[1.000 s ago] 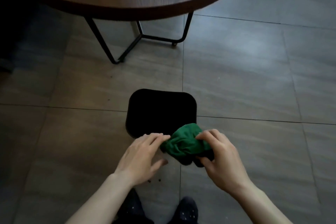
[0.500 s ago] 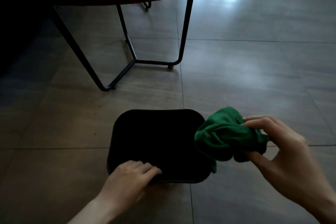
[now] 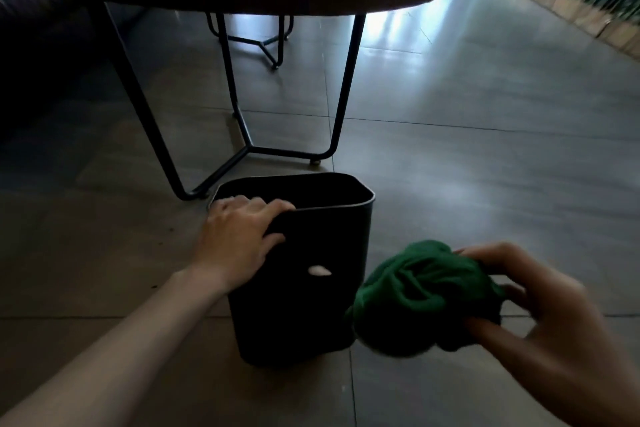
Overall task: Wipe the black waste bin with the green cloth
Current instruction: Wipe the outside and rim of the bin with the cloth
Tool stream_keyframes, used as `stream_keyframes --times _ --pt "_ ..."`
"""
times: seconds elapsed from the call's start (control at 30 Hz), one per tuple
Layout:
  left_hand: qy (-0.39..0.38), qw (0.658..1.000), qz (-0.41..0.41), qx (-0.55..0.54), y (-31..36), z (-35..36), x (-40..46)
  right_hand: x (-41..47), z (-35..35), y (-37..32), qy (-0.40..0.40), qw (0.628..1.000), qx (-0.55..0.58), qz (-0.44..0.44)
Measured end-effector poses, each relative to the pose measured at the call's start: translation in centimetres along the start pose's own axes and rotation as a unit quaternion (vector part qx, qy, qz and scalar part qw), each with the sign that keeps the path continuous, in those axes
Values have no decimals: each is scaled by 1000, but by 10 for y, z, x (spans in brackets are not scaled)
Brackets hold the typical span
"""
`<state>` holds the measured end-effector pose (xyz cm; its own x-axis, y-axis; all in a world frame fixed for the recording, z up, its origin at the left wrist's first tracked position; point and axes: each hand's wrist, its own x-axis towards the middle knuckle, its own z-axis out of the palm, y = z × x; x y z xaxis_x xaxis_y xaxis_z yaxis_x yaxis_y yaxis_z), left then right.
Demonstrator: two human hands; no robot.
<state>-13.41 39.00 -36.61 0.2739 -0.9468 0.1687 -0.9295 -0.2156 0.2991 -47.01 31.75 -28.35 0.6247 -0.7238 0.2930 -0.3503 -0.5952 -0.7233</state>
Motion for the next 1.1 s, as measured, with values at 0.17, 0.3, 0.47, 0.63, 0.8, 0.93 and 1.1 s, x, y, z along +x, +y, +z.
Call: stream_keyframes --times 0.17,0.3,0.47,0.63,0.8,0.93,1.1 --pt "1 999 -18 -27 -25 4 5 3 79 28 33 997 -77 1" --pt "0 998 -20 -66 -30 4 17 15 163 51 84 984 -160 5" --pt "19 997 -10 -78 -28 11 17 34 236 60 144 975 -165 -41" --pt "16 997 0 -81 -25 12 18 -18 288 86 -61 910 -336 -236" --pt "16 996 14 -85 -23 12 16 -18 247 110 -95 843 -404 -343" --pt "6 996 9 -87 -26 9 16 59 204 87 135 923 -324 -157" --pt "-2 997 0 -83 -29 9 18 48 244 79 113 900 -382 -180"
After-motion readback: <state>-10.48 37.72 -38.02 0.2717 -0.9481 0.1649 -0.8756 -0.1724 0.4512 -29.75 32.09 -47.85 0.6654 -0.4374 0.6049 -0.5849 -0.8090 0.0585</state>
